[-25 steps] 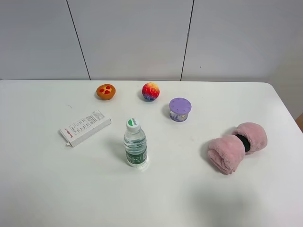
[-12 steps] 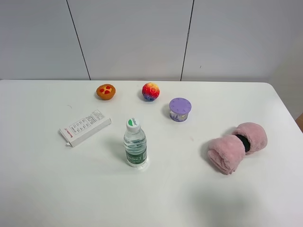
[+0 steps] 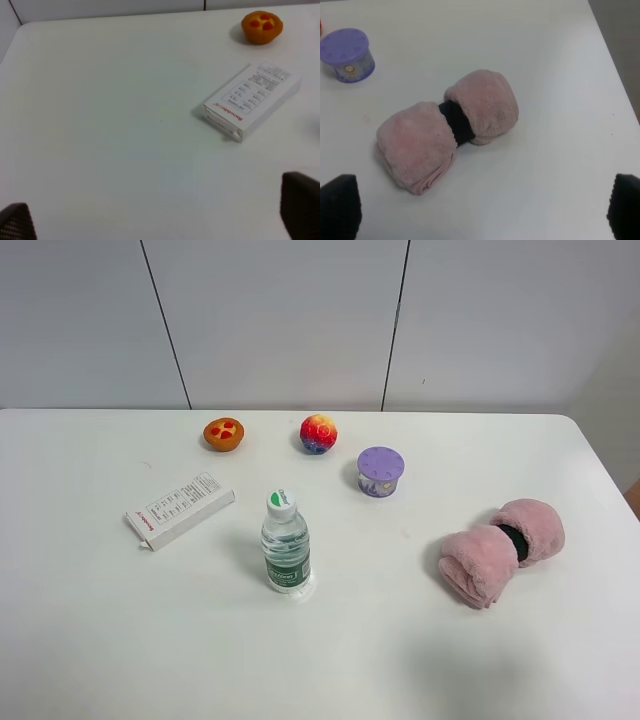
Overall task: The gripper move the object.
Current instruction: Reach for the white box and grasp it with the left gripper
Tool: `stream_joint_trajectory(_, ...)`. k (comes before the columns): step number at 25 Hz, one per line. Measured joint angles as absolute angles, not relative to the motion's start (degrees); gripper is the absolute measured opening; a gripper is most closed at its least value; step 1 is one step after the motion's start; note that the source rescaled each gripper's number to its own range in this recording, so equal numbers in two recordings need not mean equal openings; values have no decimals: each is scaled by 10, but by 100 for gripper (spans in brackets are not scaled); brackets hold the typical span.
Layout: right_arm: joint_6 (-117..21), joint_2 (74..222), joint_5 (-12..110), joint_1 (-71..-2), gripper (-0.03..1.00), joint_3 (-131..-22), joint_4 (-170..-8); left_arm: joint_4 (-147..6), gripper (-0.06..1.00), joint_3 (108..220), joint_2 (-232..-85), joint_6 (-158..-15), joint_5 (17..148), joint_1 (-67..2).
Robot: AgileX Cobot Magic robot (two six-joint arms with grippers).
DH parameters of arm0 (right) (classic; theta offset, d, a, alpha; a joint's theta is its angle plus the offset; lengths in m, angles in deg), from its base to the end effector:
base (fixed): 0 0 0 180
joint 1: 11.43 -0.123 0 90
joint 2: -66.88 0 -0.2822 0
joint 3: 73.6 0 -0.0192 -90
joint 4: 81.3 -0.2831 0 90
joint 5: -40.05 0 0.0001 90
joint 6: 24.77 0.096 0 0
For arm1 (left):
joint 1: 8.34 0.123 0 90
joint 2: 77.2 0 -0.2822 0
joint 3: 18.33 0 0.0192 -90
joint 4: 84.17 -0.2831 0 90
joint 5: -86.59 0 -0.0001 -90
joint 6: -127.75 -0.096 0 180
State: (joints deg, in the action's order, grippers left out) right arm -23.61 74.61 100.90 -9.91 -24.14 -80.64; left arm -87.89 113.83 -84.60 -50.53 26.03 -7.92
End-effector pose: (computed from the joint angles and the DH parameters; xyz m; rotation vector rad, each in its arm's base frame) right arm 0.0325 -0.0018 0.2853 0.0486 2.0596 -0.0177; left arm 0.0280 0.0056 0.2948 -0.0413 2.0196 0.0630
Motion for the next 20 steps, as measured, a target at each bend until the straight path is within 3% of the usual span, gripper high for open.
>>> stream_joint_trajectory(20,-236,746,1009,-99,100,-241,-806,-888,99,1138,-846,-504,260,-79)
